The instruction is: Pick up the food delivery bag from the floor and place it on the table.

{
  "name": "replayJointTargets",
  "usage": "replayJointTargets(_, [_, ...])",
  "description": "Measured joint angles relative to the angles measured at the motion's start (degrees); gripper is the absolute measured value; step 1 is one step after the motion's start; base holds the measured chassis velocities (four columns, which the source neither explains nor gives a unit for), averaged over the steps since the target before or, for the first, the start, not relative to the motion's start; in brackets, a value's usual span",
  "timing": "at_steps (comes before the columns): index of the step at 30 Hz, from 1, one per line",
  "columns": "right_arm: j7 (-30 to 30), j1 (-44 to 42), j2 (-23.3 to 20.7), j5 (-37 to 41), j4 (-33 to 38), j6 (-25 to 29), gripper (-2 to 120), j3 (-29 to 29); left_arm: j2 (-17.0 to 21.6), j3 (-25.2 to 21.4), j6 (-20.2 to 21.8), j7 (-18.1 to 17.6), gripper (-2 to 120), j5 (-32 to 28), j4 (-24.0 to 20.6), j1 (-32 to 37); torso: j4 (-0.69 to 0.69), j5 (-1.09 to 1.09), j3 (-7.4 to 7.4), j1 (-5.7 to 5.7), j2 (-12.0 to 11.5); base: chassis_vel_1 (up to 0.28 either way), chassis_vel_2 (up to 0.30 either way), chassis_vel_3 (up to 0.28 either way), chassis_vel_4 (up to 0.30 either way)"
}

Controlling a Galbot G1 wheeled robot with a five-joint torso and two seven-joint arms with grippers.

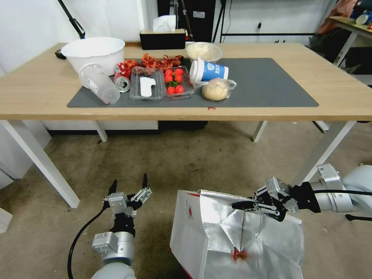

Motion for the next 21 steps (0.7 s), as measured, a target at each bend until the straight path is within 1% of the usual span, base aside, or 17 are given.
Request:
replayJointTargets(2, [0.0,0.0,-0.1,0.0,0.0,0.0,0,0.0,0.0,0.0,0.0,0.0,100,0.0,0.0,0.1,-0.01,0.0,0.46,0.19,0.7,0.0,0.0,0.0,0.0])
replayJointTargets(8, [-0.1,-0.1,-0.1,0.0,0.1,0.0,0,0.0,0.0,0.0,-0.1,0.0,100,0.1,-0.2,0.3,0.0,0.0,1.14,0.53,1.7,0.0,0.0,0.0,0.0])
replayJointTargets(10, [-0.1,-0.1,-0.1,0.0,0.1,0.0,0,0.0,-0.1,0.0,-0.1,0.0,100,0.1,-0.3,0.3,0.0,0.0,1.71,0.8,2.5,0.0,0.0,0.0,0.0])
replayJointTargets(21, [-0.2,-0.1,-0.1,0.0,0.3,0.0,0,0.0,-0.1,0.1,-0.2,0.0,100,0.3,-0.7,0.6,0.0,0.0,3.25,1.62,4.9,0.0,0.0,0.0,0.0])
